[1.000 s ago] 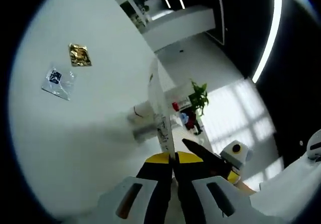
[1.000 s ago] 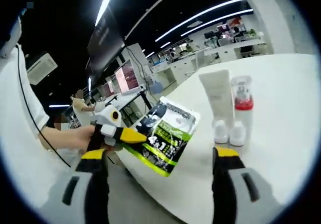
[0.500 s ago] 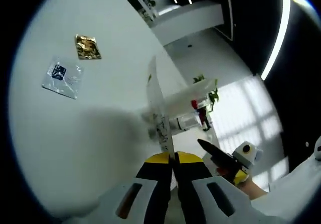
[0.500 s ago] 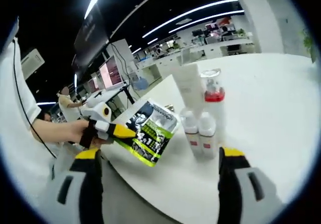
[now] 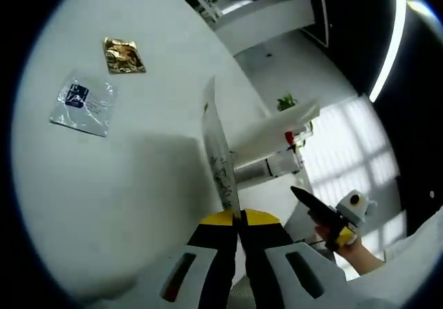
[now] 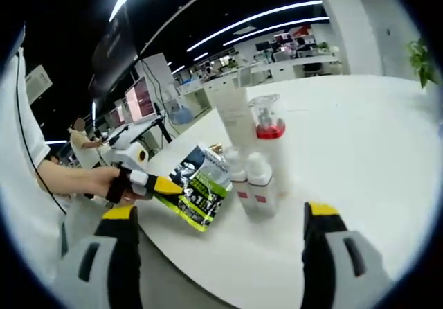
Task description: Arrange the skincare products in the storage area until every visible bottle or jar stands upright without overlapping.
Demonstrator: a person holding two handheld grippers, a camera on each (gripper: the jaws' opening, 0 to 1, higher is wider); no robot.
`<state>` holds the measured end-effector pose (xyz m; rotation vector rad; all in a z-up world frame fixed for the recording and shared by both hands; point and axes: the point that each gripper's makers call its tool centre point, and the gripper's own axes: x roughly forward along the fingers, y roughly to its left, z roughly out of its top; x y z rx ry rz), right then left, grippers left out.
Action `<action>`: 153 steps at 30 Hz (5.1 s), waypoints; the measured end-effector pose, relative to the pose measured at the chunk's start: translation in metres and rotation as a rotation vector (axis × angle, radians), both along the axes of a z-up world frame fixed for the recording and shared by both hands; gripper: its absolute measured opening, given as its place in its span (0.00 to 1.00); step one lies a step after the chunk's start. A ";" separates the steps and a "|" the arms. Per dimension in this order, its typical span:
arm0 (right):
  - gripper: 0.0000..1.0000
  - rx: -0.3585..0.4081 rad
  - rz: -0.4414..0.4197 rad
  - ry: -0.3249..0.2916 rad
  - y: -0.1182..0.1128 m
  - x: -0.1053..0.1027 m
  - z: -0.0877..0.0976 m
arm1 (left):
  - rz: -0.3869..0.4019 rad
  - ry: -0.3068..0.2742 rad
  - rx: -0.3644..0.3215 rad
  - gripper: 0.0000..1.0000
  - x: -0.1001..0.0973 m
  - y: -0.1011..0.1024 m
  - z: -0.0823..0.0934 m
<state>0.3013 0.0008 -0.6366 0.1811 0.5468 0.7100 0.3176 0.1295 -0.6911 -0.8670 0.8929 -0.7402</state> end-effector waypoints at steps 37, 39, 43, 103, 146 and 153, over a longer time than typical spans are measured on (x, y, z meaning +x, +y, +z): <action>0.99 -0.005 -0.046 0.030 -0.016 -0.004 -0.004 | -0.180 -0.326 0.710 0.19 0.006 0.023 -0.047; 0.99 -0.005 -0.046 0.030 -0.016 -0.004 -0.004 | -0.183 -0.344 0.740 0.22 0.007 0.027 -0.046; 0.99 -0.003 -0.044 0.031 -0.015 -0.004 -0.004 | -0.229 -0.434 0.874 0.26 0.015 0.040 -0.043; 0.99 0.001 -0.060 0.009 -0.018 -0.010 0.004 | -0.542 -0.510 0.919 0.56 0.019 0.027 -0.040; 0.99 -0.028 0.027 -0.042 -0.015 -0.027 0.017 | -0.199 -0.433 0.797 0.82 -0.036 0.076 0.021; 0.99 -0.026 0.032 -0.048 -0.016 -0.029 0.019 | -0.152 -0.417 0.802 0.86 -0.044 0.087 0.027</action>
